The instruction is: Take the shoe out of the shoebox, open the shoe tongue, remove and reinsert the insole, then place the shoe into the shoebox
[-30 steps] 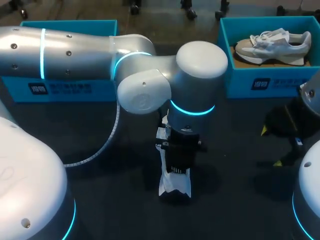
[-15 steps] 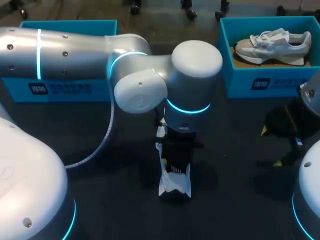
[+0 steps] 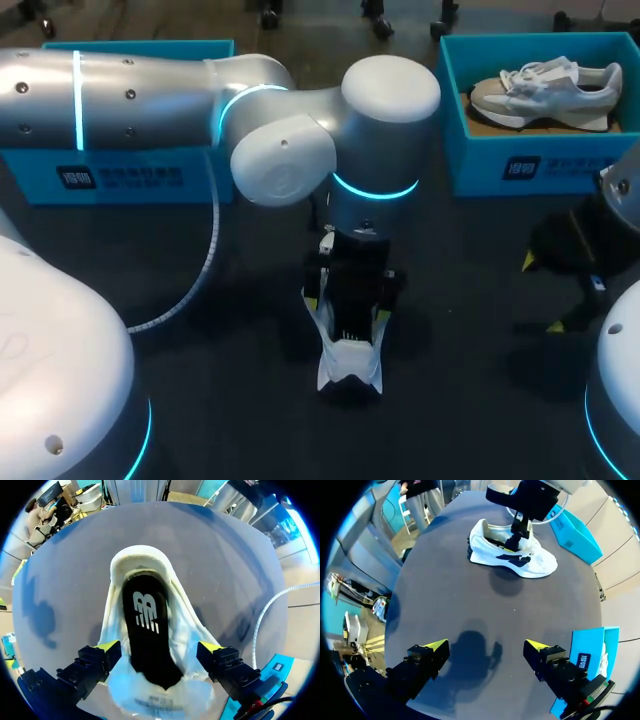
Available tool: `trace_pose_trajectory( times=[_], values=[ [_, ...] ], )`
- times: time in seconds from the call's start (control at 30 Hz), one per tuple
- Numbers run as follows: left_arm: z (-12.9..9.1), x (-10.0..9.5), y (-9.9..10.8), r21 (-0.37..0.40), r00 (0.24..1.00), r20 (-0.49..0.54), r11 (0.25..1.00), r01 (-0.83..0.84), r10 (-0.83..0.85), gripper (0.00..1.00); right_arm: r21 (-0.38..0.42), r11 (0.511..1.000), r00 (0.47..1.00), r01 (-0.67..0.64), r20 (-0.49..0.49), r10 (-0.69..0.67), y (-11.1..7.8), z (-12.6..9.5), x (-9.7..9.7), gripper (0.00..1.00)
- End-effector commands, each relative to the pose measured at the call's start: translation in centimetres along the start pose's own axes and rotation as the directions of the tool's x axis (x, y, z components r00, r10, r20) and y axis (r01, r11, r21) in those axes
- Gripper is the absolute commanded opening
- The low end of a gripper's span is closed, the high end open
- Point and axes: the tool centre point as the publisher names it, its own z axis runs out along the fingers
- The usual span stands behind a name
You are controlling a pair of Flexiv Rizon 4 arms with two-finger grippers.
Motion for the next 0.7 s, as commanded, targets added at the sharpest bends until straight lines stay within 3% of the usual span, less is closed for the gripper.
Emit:
trace_pose_trajectory(
  times=[0.03, 0.33, 0.7],
  values=[
    [-0.6, 0.1, 0.4, -0.005, 1.0, -0.002, 1.0, -0.003, 0.003, 1.0, 0.001, 1.0, 1.0, 0.0, 0.003, 0.0, 0.0, 0.0, 0.1, 1.0],
    [-1.8, 0.0, 1.7, -0.005, 1.0, 0.002, 1.0, -0.013, 0.013, 1.0, 0.001, 1.0, 1.0, 0.0, 0.003, 0.0, 0.0, 0.0, 0.1, 1.0],
    [-5.7, 0.5, 4.2, -0.034, 1.0, 0.008, 0.999, 0.015, -0.015, 1.0, 0.001, 1.0, 1.0, 0.0, 0.003, 0.0, 0.0, 0.0, 0.1, 1.0]
  ],
)
